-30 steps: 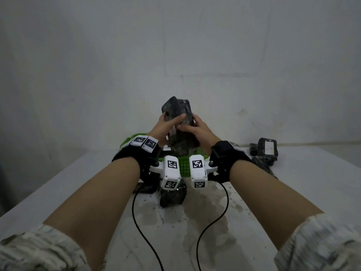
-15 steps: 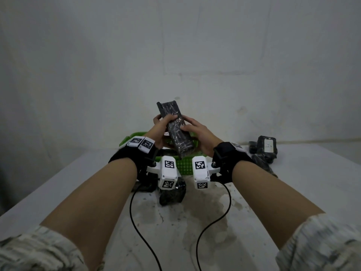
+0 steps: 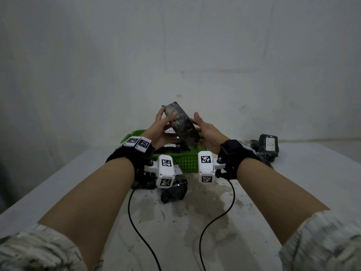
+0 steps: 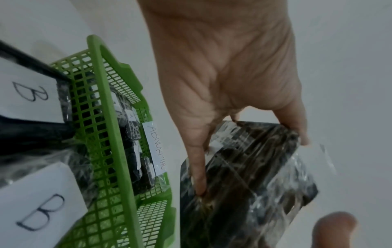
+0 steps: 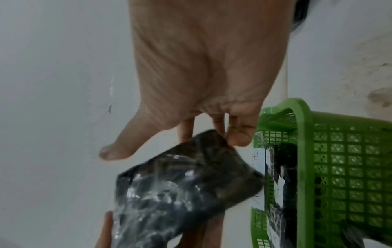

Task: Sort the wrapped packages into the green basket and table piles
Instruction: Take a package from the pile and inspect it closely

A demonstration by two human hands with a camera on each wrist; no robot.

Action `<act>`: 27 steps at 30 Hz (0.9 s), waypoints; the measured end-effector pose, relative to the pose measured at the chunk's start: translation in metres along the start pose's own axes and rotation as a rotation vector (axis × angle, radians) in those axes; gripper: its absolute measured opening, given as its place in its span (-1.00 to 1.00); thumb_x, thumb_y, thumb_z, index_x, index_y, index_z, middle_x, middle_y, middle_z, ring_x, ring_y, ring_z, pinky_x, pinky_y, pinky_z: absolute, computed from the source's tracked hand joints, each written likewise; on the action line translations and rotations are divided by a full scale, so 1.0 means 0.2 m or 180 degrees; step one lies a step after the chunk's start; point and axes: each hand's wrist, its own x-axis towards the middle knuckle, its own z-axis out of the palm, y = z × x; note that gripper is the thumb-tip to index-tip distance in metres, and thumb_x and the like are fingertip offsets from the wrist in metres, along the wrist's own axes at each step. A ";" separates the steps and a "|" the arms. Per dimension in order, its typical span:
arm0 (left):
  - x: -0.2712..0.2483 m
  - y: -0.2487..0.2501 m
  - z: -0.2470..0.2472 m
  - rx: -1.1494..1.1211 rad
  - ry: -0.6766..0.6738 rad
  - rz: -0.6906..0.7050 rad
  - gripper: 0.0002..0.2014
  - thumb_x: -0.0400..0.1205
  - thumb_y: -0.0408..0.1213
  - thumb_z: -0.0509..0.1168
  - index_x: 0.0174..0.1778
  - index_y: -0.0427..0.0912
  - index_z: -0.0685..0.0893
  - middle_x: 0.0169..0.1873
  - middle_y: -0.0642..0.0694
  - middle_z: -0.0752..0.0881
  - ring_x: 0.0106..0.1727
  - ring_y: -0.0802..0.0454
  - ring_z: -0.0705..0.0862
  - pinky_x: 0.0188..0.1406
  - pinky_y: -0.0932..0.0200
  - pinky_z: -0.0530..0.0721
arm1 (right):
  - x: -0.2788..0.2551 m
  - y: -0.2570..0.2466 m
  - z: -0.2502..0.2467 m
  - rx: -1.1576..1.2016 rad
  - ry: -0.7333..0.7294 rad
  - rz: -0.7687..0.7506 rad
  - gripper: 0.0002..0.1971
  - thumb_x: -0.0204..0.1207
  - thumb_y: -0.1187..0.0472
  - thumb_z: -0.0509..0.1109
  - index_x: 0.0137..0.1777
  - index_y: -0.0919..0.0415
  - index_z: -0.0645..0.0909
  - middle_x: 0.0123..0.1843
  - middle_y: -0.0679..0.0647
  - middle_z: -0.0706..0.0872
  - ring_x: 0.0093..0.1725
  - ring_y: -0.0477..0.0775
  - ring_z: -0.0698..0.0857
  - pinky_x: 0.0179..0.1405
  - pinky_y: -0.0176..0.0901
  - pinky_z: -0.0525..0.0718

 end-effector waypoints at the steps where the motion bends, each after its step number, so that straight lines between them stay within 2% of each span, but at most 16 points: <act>1: 0.01 0.00 -0.01 -0.0147 -0.0020 -0.0013 -0.48 0.67 -0.17 0.24 0.54 0.00 0.25 0.27 -0.29 0.50 0.17 -0.29 0.62 -0.05 -0.29 0.74 | 0.00 0.00 0.00 0.0041 0.0010 -0.0096 -0.46 0.59 -0.17 0.26 0.49 0.09 0.48 0.32 0.10 0.65 0.27 0.06 0.65 0.17 -0.03 0.66; 3: 0.01 0.01 -0.01 -0.0405 -0.0040 -0.0040 -0.51 0.67 -0.16 0.20 0.49 -0.28 0.36 0.39 -0.42 0.48 0.19 -0.29 0.63 -0.07 -0.18 0.78 | 0.00 -0.01 0.01 0.0122 0.0047 -0.0276 -0.49 0.55 0.09 0.42 0.50 0.07 0.46 0.23 -0.02 0.66 0.11 -0.14 0.64 -0.04 -0.24 0.64; 5: 0.01 0.00 -0.01 -0.0554 -0.0031 -0.0052 -0.49 0.68 -0.17 0.14 0.50 -0.38 0.37 0.44 -0.42 0.47 0.14 -0.24 0.66 -0.07 -0.10 0.79 | 0.00 -0.02 0.04 0.0158 0.0154 -0.0362 -0.48 0.49 0.15 0.49 0.45 0.00 0.49 0.14 -0.11 0.66 0.05 -0.17 0.64 -0.14 -0.22 0.64; 7: 0.01 -0.01 0.00 -0.0636 -0.0027 -0.0035 -0.50 0.71 -0.18 0.09 0.51 -0.40 0.36 0.43 -0.41 0.49 0.12 -0.22 0.66 -0.12 -0.06 0.80 | 0.01 -0.03 0.06 0.0232 0.0297 -0.0414 -0.48 0.42 0.16 0.55 0.39 0.02 0.55 0.20 -0.03 0.68 0.10 -0.04 0.68 -0.14 -0.06 0.73; 9: 0.01 -0.01 0.00 -0.0635 0.0003 0.0003 -0.51 0.73 -0.17 0.10 0.50 -0.42 0.37 0.32 -0.39 0.55 0.07 -0.20 0.68 -0.20 -0.02 0.80 | 0.02 -0.02 0.07 0.0233 0.0495 -0.0514 -0.45 0.36 0.16 0.60 0.37 0.12 0.59 0.24 0.09 0.71 0.12 0.09 0.74 -0.15 0.00 0.78; 11: 0.02 -0.02 -0.01 -0.0486 -0.0042 0.0021 -0.50 0.72 -0.13 0.14 0.48 -0.40 0.39 0.23 -0.35 0.57 0.07 -0.18 0.69 -0.19 0.02 0.80 | 0.03 -0.01 0.07 0.0121 0.0610 -0.0578 -0.46 0.33 0.13 0.63 0.32 0.14 0.63 0.21 0.12 0.74 0.09 0.11 0.77 -0.14 0.03 0.80; 13: 0.01 -0.02 -0.02 -0.0245 -0.0155 0.0039 -0.48 0.69 -0.14 0.20 0.47 -0.41 0.38 0.24 -0.34 0.57 0.16 -0.20 0.66 -0.12 0.04 0.79 | 0.03 0.00 0.07 0.0010 0.0643 -0.0597 -0.51 0.33 0.12 0.62 0.28 0.12 0.67 0.16 0.11 0.76 0.08 0.09 0.77 -0.04 0.10 0.80; 16: 0.02 -0.04 -0.03 -0.0064 -0.0103 0.0079 -0.47 0.64 -0.30 0.27 0.47 -0.47 0.32 0.25 -0.39 0.54 0.19 -0.24 0.64 -0.16 0.08 0.79 | 0.02 0.00 0.06 0.0005 0.0518 -0.0495 -0.54 0.40 0.14 0.57 0.31 0.11 0.64 0.16 0.08 0.73 0.07 0.04 0.74 -0.05 0.04 0.79; 18: 0.03 -0.04 -0.03 -0.0031 -0.0015 0.0091 -0.57 0.66 -0.37 0.24 0.41 -0.43 0.36 0.22 -0.39 0.54 0.13 -0.20 0.65 -0.25 0.12 0.79 | 0.02 0.00 0.04 0.0011 0.0341 -0.0362 -0.53 0.46 0.16 0.51 0.39 0.09 0.58 0.24 0.08 0.69 0.11 0.03 0.70 -0.06 0.00 0.77; 21: 0.04 -0.05 -0.03 0.0046 0.0007 0.0100 -0.68 0.66 -0.40 0.22 0.32 -0.35 0.39 0.15 -0.34 0.57 0.12 -0.17 0.64 -0.28 0.14 0.80 | 0.01 0.01 0.02 0.0059 0.0171 -0.0231 -0.50 0.51 0.19 0.46 0.46 0.05 0.50 0.33 0.09 0.63 0.19 0.08 0.66 0.05 0.07 0.74; 24: 0.04 -0.06 -0.04 0.0058 -0.0048 0.0105 -0.63 0.65 -0.39 0.26 0.35 -0.36 0.39 0.11 -0.30 0.61 0.14 -0.15 0.64 -0.19 0.08 0.81 | -0.01 0.03 0.01 0.0080 0.0176 -0.0258 -0.51 0.53 0.20 0.45 0.47 0.09 0.50 0.34 0.14 0.63 0.19 0.13 0.67 0.08 0.15 0.75; 27: 0.04 -0.06 -0.04 0.0024 -0.0096 0.0086 -0.59 0.63 -0.40 0.29 0.38 -0.35 0.38 0.23 -0.34 0.58 0.23 -0.20 0.62 -0.04 -0.01 0.79 | -0.01 0.03 0.01 0.0102 0.0157 -0.0296 -0.50 0.56 0.20 0.42 0.50 0.10 0.47 0.33 0.13 0.62 0.14 0.08 0.68 0.03 0.10 0.76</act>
